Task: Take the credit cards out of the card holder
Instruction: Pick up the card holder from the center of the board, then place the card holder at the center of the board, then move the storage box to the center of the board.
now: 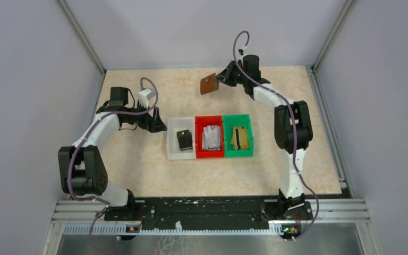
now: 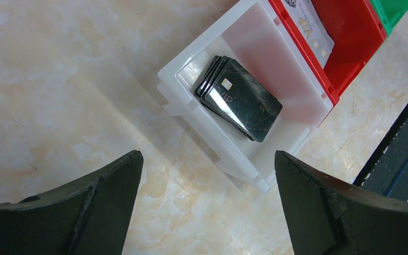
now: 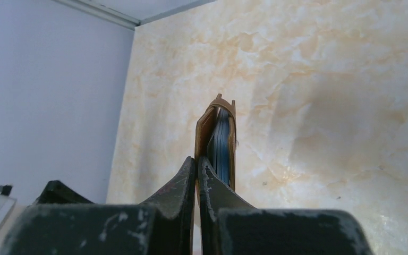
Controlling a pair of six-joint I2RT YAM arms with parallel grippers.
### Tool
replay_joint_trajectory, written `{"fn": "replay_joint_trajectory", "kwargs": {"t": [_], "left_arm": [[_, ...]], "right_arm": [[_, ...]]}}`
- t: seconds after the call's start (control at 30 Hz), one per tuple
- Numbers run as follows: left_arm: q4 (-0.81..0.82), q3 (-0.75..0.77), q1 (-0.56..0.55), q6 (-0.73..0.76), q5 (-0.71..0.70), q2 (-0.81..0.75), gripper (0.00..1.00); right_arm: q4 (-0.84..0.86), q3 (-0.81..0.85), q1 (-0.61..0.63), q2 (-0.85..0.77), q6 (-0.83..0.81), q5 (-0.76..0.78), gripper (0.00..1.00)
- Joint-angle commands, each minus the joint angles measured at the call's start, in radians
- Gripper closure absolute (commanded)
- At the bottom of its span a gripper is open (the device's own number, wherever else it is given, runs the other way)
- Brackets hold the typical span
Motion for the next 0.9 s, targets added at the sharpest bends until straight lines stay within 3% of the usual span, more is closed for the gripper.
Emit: {"fn": "replay_joint_trajectory", "kwargs": {"t": [0.0, 0.17, 0.43, 0.57, 0.73, 0.87], "left_arm": [[-0.007, 0.002, 0.003, -0.007, 0.041, 0.007, 0.01], [-0.005, -0.002, 0.003, -0.010, 0.036, 0.009, 0.01], [0.061, -0.033, -0.047, -0.058, -0.011, 0.023, 0.03], [0.090, -0.025, -0.068, -0.110, -0.039, 0.079, 0.18], [0.128, -0.011, -0.082, -0.172, -0.056, 0.153, 0.47], [0.156, 0.017, -0.084, -0.230, -0.065, 0.213, 0.61]], "right_arm": [[0.014, 0.002, -0.006, -0.138, -0.029, -0.056, 1.00], [-0.086, -0.030, 0.000, -0.262, -0.074, -0.079, 1.00], [-0.162, -0.245, 0.029, -0.563, -0.106, -0.069, 1.00], [-0.180, -0.379, 0.031, -0.732, -0.099, -0.079, 1.00], [-0.217, -0.518, 0.037, -0.899, -0.076, -0.127, 1.00], [-0.246, -0.588, 0.045, -1.002, -0.054, -0.176, 1.00]]}}
